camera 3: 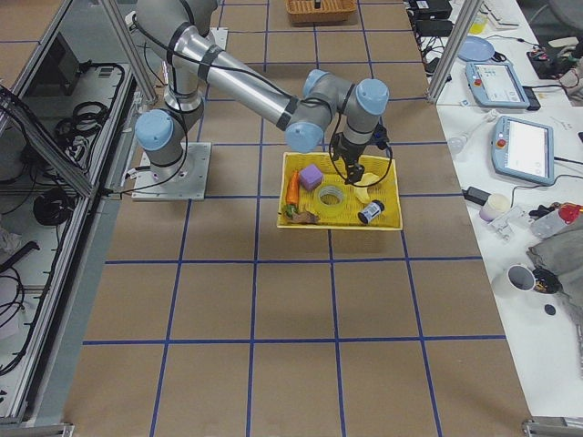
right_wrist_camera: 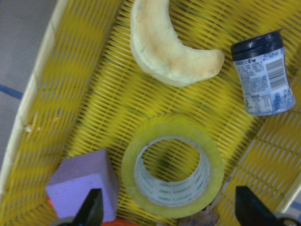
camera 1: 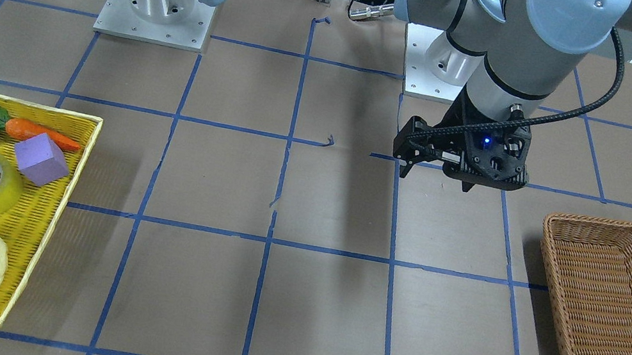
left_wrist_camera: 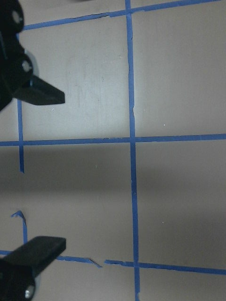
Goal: Transfer tape with both arms
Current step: 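Move the right gripper over the yellow tray toward the tape roll, then lower the right gripper onto the yellow tape roll and grasp its rim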
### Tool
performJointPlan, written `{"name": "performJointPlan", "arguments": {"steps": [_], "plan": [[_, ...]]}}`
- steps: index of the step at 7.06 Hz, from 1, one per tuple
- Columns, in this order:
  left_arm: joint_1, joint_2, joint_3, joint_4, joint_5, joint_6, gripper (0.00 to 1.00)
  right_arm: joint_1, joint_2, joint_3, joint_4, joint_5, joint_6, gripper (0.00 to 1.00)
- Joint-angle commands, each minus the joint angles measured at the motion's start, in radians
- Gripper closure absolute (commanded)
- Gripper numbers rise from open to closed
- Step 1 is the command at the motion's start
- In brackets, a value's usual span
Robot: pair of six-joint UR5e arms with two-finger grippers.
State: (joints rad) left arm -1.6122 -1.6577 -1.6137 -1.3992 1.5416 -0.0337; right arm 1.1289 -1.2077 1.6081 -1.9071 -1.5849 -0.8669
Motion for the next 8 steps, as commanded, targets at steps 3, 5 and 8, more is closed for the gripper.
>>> {"name": "performJointPlan", "arguments": {"steps": [3, 5, 8], "plan": [[0.0, -0.001, -0.002, 0.002, 0.0, 0.0, 0.0, -0.043, 0.103, 0.059, -0.185, -0.013, -0.155, 0.11], [0.0, -0.001, -0.002, 0.003, 0.0, 0.0, 0.0, -0.049, 0.112, 0.093, -0.191, -0.024, -0.156, 0.19], [0.0, -0.001, -0.002, 0.003, -0.002, 0.0, 0.0, -0.049, 0.114, 0.098, -0.19, -0.058, -0.158, 1.0]]}}
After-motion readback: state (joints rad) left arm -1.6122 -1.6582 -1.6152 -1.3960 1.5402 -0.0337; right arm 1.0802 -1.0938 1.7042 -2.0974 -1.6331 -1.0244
